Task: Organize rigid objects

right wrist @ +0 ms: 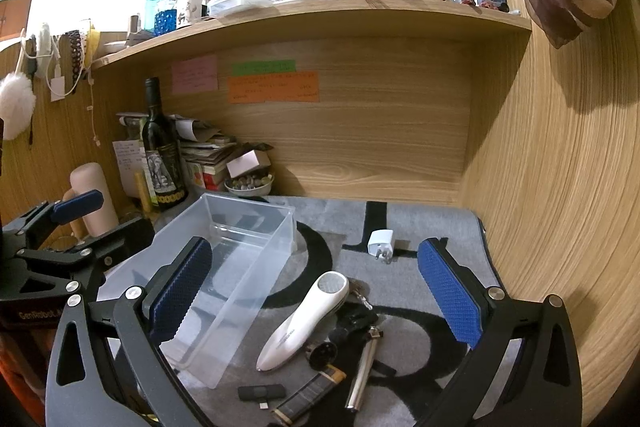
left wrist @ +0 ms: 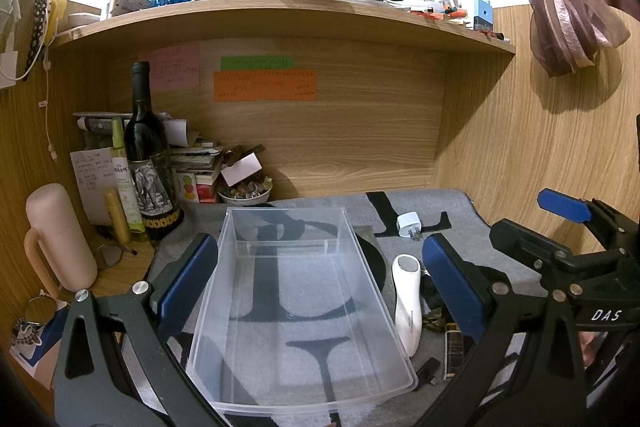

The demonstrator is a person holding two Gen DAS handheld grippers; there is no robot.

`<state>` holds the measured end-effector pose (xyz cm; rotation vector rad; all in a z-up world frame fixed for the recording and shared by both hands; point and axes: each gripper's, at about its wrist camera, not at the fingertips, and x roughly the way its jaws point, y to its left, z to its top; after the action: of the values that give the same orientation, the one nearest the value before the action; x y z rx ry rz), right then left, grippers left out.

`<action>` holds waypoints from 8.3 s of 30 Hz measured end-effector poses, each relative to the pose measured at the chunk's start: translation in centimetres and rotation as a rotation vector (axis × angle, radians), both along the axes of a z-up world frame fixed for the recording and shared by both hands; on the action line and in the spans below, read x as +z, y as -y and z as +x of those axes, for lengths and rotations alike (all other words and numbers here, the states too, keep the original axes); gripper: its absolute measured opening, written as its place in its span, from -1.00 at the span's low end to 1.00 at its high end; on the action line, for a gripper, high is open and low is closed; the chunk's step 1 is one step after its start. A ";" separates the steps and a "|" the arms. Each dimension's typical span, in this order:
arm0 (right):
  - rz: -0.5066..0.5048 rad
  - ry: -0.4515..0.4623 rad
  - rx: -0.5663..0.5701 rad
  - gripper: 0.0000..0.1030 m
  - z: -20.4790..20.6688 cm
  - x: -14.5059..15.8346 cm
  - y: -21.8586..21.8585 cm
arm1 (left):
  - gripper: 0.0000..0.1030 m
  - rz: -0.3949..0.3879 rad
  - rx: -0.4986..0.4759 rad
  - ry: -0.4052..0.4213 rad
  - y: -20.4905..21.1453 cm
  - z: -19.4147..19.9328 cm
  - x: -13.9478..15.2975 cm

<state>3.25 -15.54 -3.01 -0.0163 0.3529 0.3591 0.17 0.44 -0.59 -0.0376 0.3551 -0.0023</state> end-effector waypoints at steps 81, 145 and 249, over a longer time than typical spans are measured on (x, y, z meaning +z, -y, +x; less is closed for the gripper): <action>-0.056 -0.402 -0.026 0.10 9.0 -7.4 1.8 | -0.36 -0.110 -0.060 -0.618 -11.3 8.2 -7.6; -0.025 -0.215 0.176 -0.41 9.0 -0.1 -8.1 | -0.80 -0.029 -0.105 -0.595 -10.3 7.9 -8.6; -0.311 -0.557 0.245 -0.13 2.1 -12.8 -4.9 | -0.78 -0.005 -0.109 -0.587 -10.2 7.8 -8.5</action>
<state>5.30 -10.62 -15.78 -0.2696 0.9617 0.5482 7.96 10.63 -9.10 -0.0231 0.9440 -0.1019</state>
